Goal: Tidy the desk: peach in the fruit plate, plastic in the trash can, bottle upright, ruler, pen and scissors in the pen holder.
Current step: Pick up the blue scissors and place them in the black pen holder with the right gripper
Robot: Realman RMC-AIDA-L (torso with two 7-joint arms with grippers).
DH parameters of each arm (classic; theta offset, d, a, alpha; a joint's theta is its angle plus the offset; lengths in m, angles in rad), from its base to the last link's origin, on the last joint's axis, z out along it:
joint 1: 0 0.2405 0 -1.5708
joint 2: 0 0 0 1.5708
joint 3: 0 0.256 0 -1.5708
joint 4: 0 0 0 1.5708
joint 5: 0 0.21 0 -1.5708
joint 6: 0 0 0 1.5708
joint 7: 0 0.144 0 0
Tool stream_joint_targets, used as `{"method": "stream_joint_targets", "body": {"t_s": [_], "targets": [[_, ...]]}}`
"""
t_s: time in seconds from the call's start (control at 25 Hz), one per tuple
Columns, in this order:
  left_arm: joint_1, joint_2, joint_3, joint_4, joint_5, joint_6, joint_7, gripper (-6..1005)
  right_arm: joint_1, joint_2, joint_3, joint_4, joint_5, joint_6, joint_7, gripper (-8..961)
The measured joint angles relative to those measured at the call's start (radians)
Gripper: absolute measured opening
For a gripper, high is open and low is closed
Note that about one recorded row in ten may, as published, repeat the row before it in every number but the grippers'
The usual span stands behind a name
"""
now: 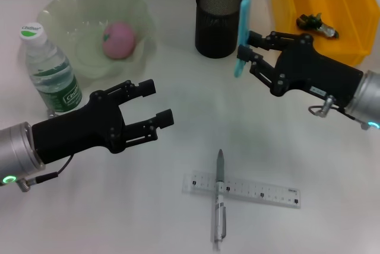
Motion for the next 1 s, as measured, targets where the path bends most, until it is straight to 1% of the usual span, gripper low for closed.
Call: {"method": "stream_joint_targets", "body": {"t_s": [0.08,0.32,0.52,0.72,0.92,1.0], "targets": [[0.0,0.001,0.0,0.002,-0.001,-0.006,0.002,805,0.022,0.002,-0.004,0.003,-0.003,0.043,0.0,239],[0.001,0.002,-0.008,0.007,-0.005,-0.013,0.019,804,0.047,0.003,-0.013,0.003,-0.005,0.078,-0.022,239],[0.001,0.002,-0.014,0.006,-0.039,-0.007,0.042,804,0.073,0.002,-0.086,-0.01,-0.008,0.134,-0.027,239],[0.009,0.009,-0.025,0.01,-0.06,-0.016,0.03,804,0.076,0.0,-0.131,-0.044,-0.008,0.14,-0.06,238],[0.012,0.008,-0.03,0.012,-0.057,-0.042,0.042,804,0.072,0.0,-0.138,-0.068,-0.009,0.154,-0.114,238],[0.015,0.005,-0.027,0.011,-0.055,-0.049,0.046,804,0.064,0.001,-0.143,-0.077,-0.009,0.156,-0.165,238]]}}
